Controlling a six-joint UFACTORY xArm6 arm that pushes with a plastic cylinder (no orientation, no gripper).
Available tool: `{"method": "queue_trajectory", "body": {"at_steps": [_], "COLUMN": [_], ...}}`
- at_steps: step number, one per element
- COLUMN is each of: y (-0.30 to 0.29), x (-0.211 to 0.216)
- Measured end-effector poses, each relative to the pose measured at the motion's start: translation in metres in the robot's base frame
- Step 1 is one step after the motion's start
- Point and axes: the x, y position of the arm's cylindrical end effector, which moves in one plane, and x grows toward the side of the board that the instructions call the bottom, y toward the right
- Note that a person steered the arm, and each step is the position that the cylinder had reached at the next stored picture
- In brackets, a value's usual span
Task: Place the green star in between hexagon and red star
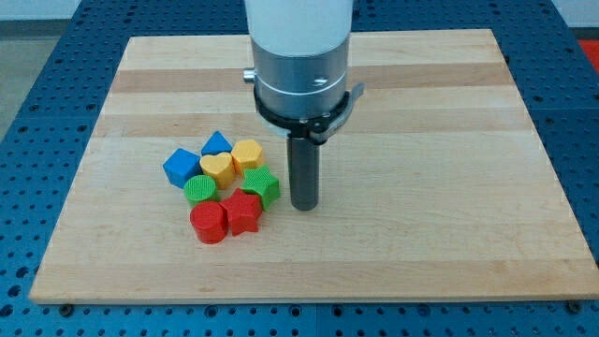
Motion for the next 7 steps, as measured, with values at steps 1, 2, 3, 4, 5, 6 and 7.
{"method": "queue_trajectory", "body": {"at_steps": [1,2,3,4,5,6,7], "y": [-0.009,-0.010,-0.010,-0.013,-0.013,-0.016,-0.006], "x": [0.010,0.013,0.007,-0.019,-0.020,-0.020,-0.020]}}
